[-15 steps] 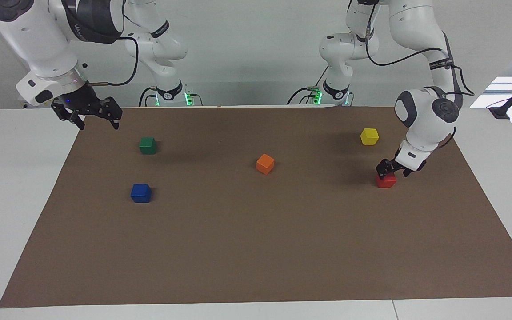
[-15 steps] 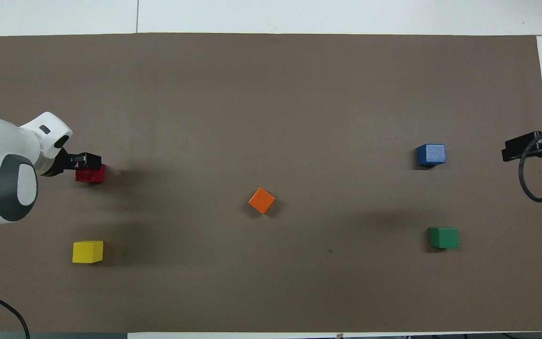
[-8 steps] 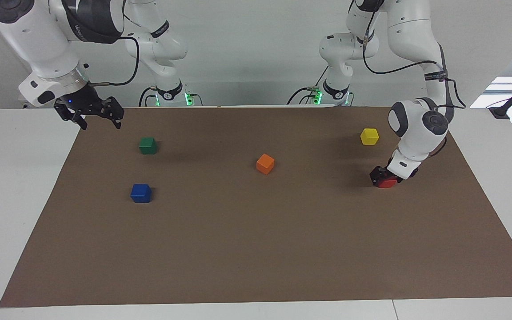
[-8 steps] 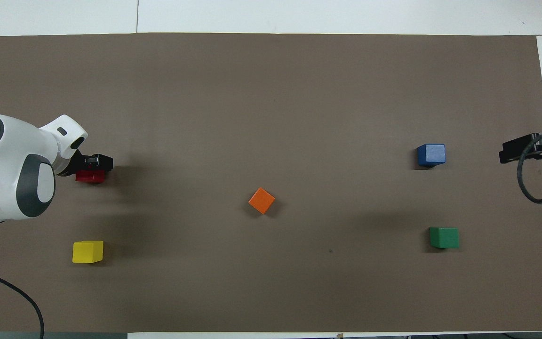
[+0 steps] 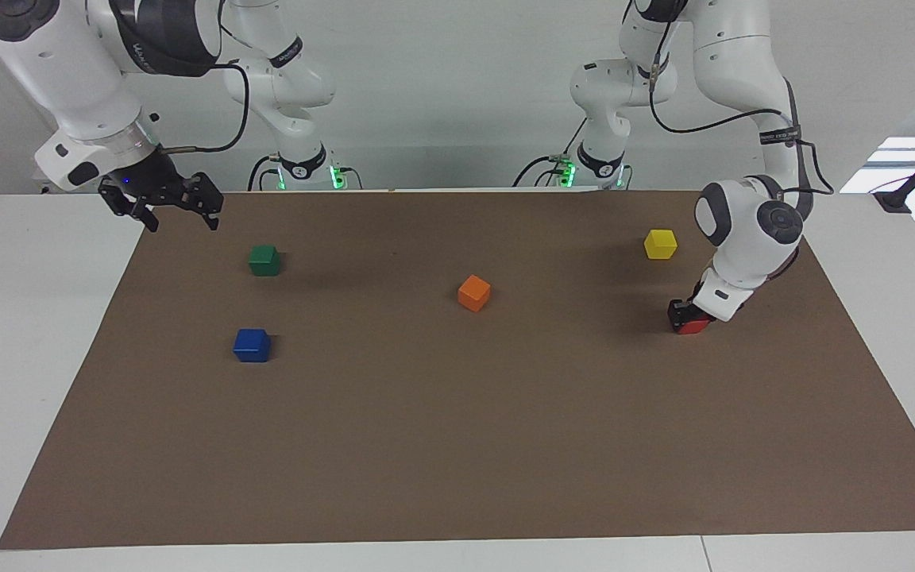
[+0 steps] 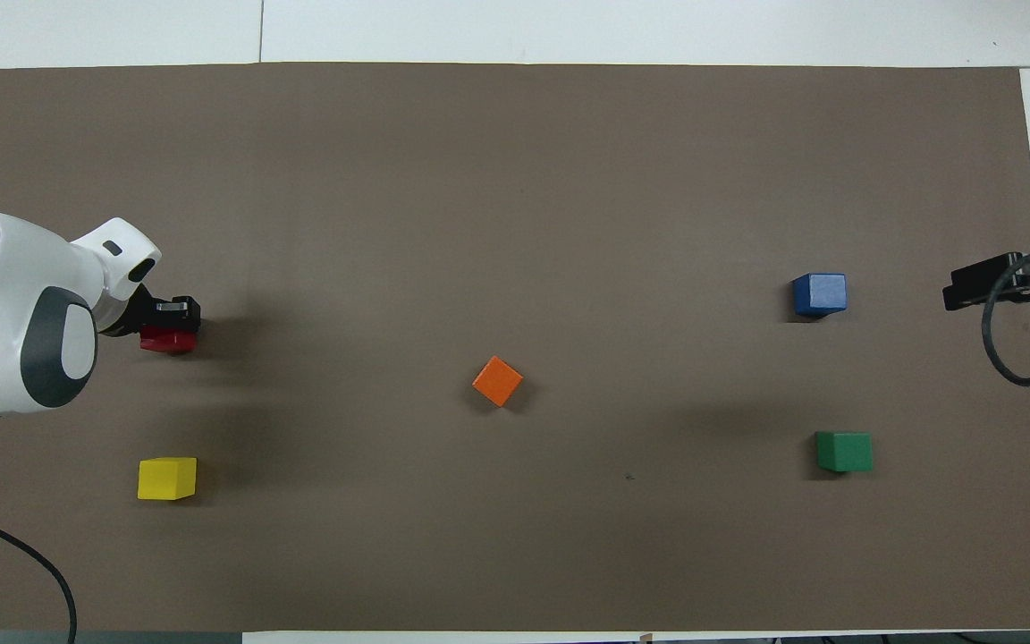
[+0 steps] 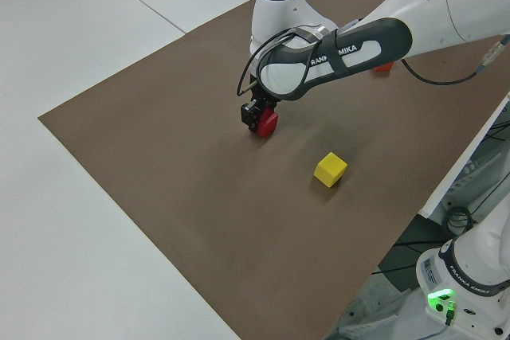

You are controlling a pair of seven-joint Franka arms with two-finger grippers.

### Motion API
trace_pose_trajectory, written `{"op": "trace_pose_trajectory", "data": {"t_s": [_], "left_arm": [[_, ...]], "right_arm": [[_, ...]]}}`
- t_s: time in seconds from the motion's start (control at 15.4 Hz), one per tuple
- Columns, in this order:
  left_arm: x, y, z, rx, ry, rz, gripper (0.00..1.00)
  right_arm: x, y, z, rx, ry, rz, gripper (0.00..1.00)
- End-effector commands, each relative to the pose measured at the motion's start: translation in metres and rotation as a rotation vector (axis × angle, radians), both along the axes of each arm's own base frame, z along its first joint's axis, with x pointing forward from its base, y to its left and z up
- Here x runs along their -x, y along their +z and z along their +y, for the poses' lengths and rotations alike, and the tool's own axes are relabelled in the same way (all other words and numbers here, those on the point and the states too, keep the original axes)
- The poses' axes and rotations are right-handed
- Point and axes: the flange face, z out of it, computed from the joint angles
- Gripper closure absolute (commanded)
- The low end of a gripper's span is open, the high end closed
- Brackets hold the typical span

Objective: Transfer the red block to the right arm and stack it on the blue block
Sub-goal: 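Lower the left gripper onto the red cube and close on it, then lift the red cube with the left gripper while the right gripper approaches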

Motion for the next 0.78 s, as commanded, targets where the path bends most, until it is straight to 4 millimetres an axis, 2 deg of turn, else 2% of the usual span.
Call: {"op": "trace_pose_trajectory", "data": {"t_s": [0.0, 0.07, 0.26, 0.33, 0.39, 0.59, 0.72], "left_arm": [[-0.019, 0.058, 0.011, 0.062, 0.126, 0.055, 1.0], [-0.021, 0.073, 0.008, 0.081, 0.161, 0.067, 1.0], [-0.013, 0.106, -0.01, 0.136, 0.305, 0.095, 1.0], [-0.009, 0.114, -0.019, 0.167, 0.335, 0.109, 1.0], [-0.008, 0.133, -0.034, 0.213, 0.385, 0.108, 1.0], [0.002, 0.171, -0.066, 0.274, 0.592, 0.165, 1.0], [0.011, 0.191, -0.093, 0.32, 0.773, 0.228, 1.0]], "right_arm": [[0.007, 0.004, 0.001, -0.021, -0.024, -0.011, 0.0], [0.007, 0.004, 0.002, -0.02, -0.023, -0.017, 0.0], [0.002, -0.003, 0.009, -0.096, -0.032, -0.02, 0.0], [0.002, -0.005, 0.008, -0.152, -0.034, -0.022, 0.0], [0.002, -0.012, 0.009, -0.221, -0.004, -0.023, 0.0], [0.003, -0.044, -0.006, -0.556, 0.074, -0.113, 0.0], [-0.003, -0.047, -0.004, -0.613, 0.098, -0.163, 0.0]]}}
